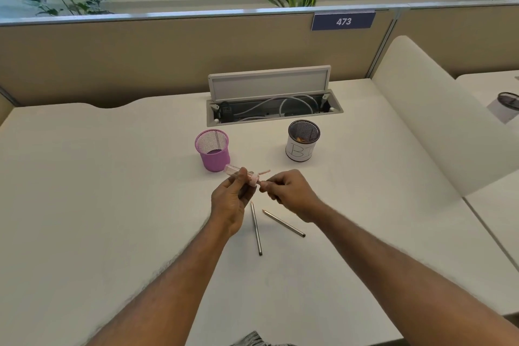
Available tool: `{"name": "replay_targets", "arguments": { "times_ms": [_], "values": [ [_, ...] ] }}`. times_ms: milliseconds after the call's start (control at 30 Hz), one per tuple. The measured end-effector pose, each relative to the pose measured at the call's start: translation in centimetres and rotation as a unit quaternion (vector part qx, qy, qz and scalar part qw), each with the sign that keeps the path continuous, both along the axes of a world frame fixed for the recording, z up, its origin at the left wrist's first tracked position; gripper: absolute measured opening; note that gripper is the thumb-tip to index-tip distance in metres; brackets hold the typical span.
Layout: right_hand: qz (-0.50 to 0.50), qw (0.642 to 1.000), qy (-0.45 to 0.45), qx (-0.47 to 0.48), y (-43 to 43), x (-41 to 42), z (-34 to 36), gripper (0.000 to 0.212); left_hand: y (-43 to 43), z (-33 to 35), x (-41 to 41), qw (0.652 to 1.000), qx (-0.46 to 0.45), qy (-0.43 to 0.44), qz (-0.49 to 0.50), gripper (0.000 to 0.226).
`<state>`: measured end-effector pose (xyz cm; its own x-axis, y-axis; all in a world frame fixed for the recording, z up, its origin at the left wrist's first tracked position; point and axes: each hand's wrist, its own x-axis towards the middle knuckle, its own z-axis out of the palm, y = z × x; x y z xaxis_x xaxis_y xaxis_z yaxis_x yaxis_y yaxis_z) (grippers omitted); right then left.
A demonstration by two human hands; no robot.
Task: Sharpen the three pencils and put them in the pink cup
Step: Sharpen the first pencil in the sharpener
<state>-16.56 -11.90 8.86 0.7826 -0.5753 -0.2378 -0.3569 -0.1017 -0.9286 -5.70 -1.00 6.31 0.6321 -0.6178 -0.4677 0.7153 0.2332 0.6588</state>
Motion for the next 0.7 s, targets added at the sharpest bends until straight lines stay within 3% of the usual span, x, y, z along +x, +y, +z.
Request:
{"name": "replay_targets", "arguments": {
  "times_ms": [100, 200, 267, 333, 400, 467, 500, 533, 600, 700],
  "values": [
    [0.024, 0.971, 0.035, 0.235, -1.1, -0.2, 0.6, 0.021, 0.1, -0.1, 0.1, 1.0, -0.012, -0.006, -0.024, 0.024],
    [0.059, 0.965, 0.049, 0.252, -1.4, -0.4, 0.7, 0.015, 0.2, -0.2, 0.1, 0.999, -0.003, -0.016, -0.027, 0.023],
    [0.055, 0.977, 0.021, 0.206, -0.8, -0.5, 0.3, 0.005, 0.2, -0.2, 0.0, 0.999, 0.019, -0.024, -0.016, 0.024],
    [0.01, 0.994, -0.017, 0.11, -0.1, -0.3, -0.3, 0.012, 0.1, -0.1, -0.1, 0.998, 0.051, -0.036, 0.002, 0.029],
    [-0.023, 0.992, -0.045, -0.112, 0.4, -0.3, -0.9, 0.009, -0.2, -0.1, -0.2, 0.996, 0.081, -0.044, 0.017, 0.025],
    [-0.013, 0.931, -0.045, -0.362, 0.9, -0.4, -1.7, 0.009, -0.5, 0.0, -0.6, 0.995, 0.087, -0.04, 0.029, 0.016],
    [-0.004, 0.896, -0.045, -0.441, 1.1, -0.5, -2.0, 0.011, -0.7, 0.1, -0.8, 0.995, 0.082, -0.036, 0.032, 0.013],
    [0.004, 0.875, -0.053, -0.482, 1.2, -0.5, -2.2, 0.012, -0.8, 0.2, -1.0, 0.996, 0.078, -0.032, 0.035, 0.013],
    [0.011, 0.867, -0.079, -0.492, 1.3, -0.5, -2.5, 0.011, -0.9, 0.3, -1.2, 0.995, 0.084, -0.023, 0.044, 0.013],
    [0.006, 0.906, -0.094, -0.412, 1.0, -0.5, -2.2, 0.012, -0.8, 0.2, -1.0, 0.995, 0.092, -0.025, 0.039, 0.014]
  ]
}}
